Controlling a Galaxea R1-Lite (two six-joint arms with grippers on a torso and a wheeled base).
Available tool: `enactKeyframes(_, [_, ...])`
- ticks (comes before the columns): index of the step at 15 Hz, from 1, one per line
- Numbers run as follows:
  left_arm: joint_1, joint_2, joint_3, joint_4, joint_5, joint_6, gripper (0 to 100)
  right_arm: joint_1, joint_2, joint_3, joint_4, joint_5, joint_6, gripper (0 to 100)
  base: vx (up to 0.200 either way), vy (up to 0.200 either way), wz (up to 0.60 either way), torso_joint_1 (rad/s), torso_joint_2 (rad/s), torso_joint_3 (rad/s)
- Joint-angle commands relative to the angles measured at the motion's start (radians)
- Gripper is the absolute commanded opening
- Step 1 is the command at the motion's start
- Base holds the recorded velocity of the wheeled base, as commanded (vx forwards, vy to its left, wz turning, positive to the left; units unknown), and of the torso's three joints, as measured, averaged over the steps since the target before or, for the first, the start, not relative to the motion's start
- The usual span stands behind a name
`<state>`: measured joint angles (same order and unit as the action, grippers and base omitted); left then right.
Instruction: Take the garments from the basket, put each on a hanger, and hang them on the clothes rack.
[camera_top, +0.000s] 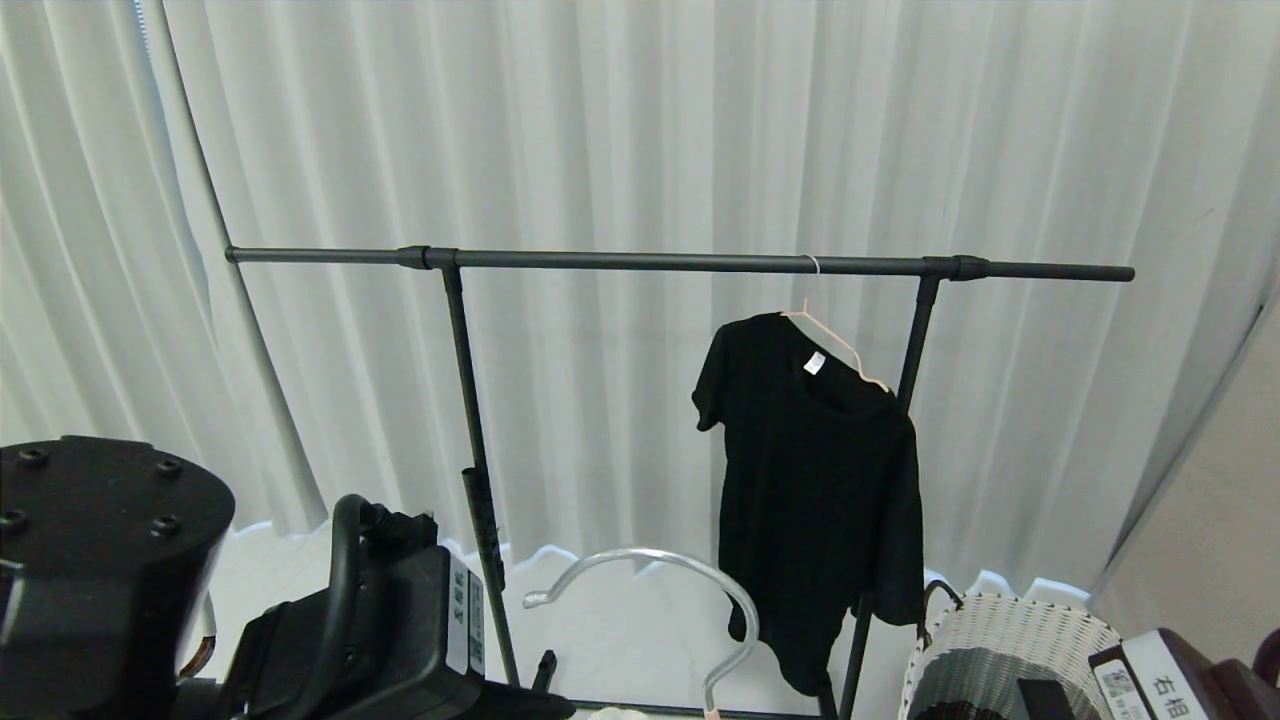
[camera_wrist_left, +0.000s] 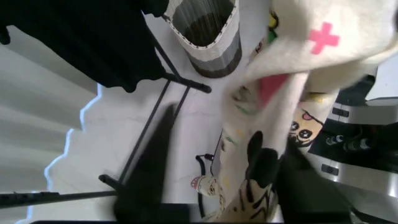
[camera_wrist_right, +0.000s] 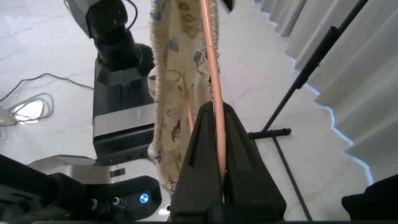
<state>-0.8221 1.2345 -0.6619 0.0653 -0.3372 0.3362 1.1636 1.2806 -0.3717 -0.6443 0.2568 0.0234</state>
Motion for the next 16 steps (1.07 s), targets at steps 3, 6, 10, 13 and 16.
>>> enactKeyframes(3, [-0.009,0.010,0.001,0.001,0.001,0.000,0,0.001,0.005,-0.018,-0.002,-0.001,0.000,0,0.000,0.000,0.00,0.000,0.00,0.000])
enactKeyframes(6, [-0.008,0.010,0.002,0.001,0.001,-0.002,0,0.001,-0.003,-0.009,-0.002,-0.008,0.000,100,0.000,0.000,0.00,0.000,0.00,0.000])
enactKeyframes(10, [0.014,-0.009,0.031,-0.001,0.021,0.000,0,-0.013,-0.001,-0.003,-0.002,-0.097,0.004,100,0.000,0.000,0.00,0.000,0.00,0.000])
enactKeyframes(13, [0.031,-0.013,0.090,-0.073,0.133,0.000,0,-0.041,-0.006,0.017,-0.002,-0.117,0.006,100,0.000,0.000,0.00,0.000,0.00,0.000])
enactKeyframes(16, [0.040,-0.020,0.131,-0.159,0.238,-0.008,0,-0.056,0.009,0.019,-0.002,-0.117,0.010,100,0.000,0.000,0.00,0.000,0.00,0.000])
